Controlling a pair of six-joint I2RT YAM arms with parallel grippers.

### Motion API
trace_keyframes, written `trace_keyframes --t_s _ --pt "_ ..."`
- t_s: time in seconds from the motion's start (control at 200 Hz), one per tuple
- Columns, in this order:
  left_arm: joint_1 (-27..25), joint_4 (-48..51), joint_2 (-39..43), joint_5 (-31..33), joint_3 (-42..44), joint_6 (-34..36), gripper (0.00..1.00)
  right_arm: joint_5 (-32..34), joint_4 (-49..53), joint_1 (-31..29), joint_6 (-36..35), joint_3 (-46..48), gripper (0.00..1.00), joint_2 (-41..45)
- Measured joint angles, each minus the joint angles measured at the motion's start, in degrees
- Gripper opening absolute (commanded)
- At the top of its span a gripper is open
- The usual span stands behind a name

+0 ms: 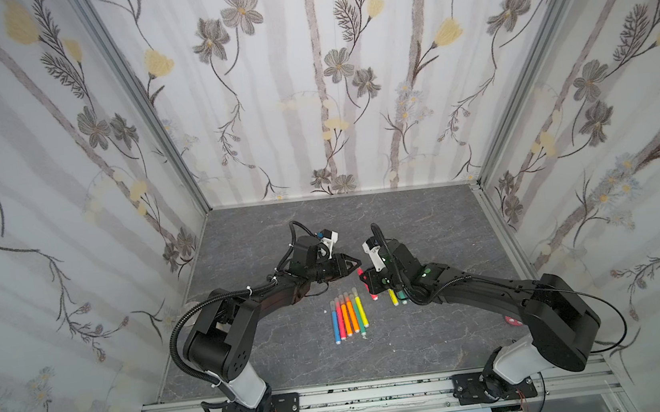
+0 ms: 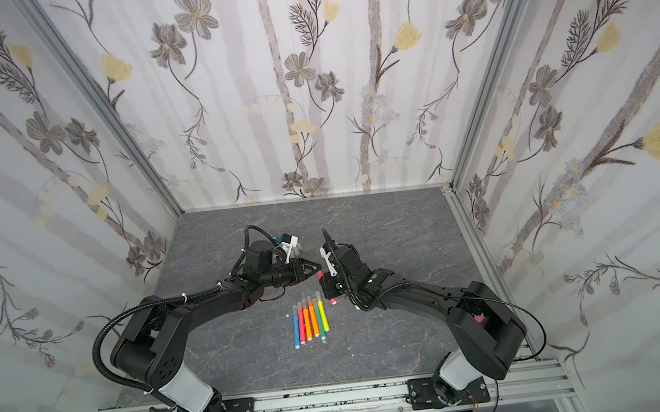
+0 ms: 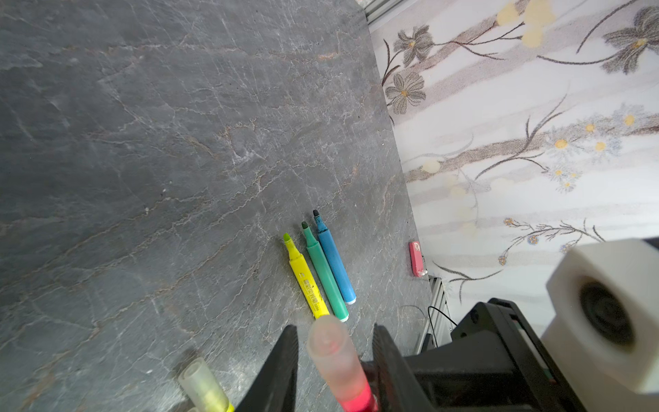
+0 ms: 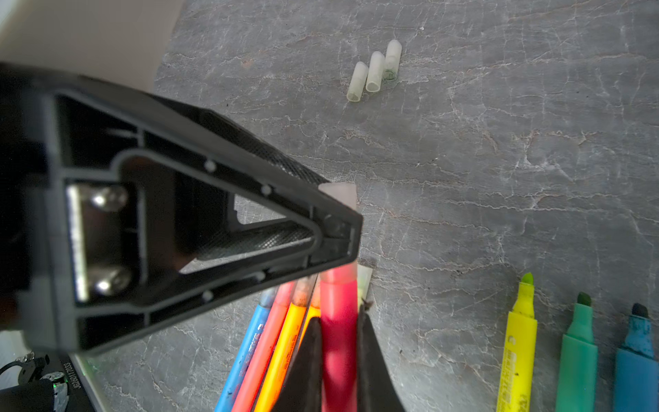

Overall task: Open the pen caps
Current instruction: 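Close the left gripper on the pink highlighter's frosted cap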

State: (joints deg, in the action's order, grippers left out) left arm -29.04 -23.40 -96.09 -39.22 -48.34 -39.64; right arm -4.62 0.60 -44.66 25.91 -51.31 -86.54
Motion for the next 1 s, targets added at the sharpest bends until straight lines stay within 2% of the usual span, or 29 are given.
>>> trace_keyframes --t_s 0.485,0.625,0.71,0.884,0.999 --pt "-0.6 -2.1 -0.6 -0.7 -0.6 -1.5 0.06 0.1 -1.2 0.0 0.2 0.2 0.06 0.0" --pt "-0.6 -2.3 -0.5 -0.7 -0.6 -1.7 0.02 0.1 -2.5 0.0 0.2 1.1 0.25 0.3" --pt "-0.7 -2.5 -0.2 -0.5 -0.5 -2.2 0.00 0.0 -3.9 0.0 0.2 2.2 0.31 0.9" --pt "-0.7 -3.5 0.5 0.0 -0.2 -3.1 0.00 -0.6 -6.9 0.0 0.6 3.4 0.31 1.2" --pt "-0.7 -4.8 0.9 0.1 0.4 -4.6 0.00 -0.8 -9.1 0.0 1.0 4.2 0.27 1.2"
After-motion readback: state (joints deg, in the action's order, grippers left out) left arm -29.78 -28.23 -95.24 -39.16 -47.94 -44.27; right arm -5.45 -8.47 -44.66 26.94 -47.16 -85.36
